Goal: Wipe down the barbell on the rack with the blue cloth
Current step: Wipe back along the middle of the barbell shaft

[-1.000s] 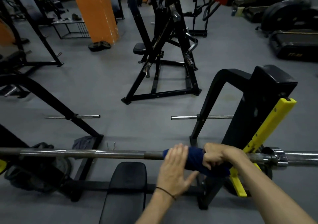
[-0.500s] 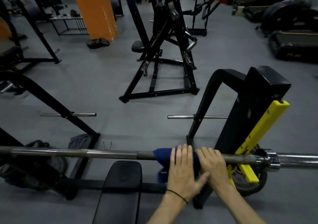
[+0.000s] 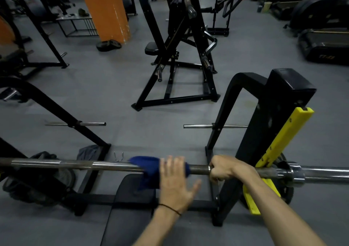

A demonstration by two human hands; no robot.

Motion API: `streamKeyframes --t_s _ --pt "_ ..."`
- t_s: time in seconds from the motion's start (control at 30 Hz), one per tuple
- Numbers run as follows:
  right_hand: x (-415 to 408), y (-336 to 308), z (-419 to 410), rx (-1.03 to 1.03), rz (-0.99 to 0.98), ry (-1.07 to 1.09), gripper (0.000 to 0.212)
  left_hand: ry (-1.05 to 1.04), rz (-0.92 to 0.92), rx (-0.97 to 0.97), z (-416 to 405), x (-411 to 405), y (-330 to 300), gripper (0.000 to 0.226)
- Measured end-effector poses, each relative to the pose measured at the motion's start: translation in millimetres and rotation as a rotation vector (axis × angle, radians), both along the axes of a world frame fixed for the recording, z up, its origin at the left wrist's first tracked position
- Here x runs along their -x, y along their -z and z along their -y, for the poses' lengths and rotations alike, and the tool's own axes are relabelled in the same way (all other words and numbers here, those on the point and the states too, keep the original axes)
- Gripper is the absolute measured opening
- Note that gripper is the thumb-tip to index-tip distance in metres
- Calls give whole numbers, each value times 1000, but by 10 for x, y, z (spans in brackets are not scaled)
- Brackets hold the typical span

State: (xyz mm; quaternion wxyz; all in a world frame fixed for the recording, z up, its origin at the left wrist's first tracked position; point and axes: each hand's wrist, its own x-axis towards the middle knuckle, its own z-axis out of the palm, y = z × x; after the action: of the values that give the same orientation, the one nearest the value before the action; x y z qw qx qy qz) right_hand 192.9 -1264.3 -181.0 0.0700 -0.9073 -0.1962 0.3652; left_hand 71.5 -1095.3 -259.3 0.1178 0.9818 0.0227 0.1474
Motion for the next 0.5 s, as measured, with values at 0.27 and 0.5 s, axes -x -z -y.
streamKeyframes --t_s 0.27,0.5 --pt "291 251 155 -35 656 -175 33 245 87 -16 -8 20 69 78" --pt "565 630 182 -180 1095 -109 51 -91 69 -56 -1372 299 3 79"
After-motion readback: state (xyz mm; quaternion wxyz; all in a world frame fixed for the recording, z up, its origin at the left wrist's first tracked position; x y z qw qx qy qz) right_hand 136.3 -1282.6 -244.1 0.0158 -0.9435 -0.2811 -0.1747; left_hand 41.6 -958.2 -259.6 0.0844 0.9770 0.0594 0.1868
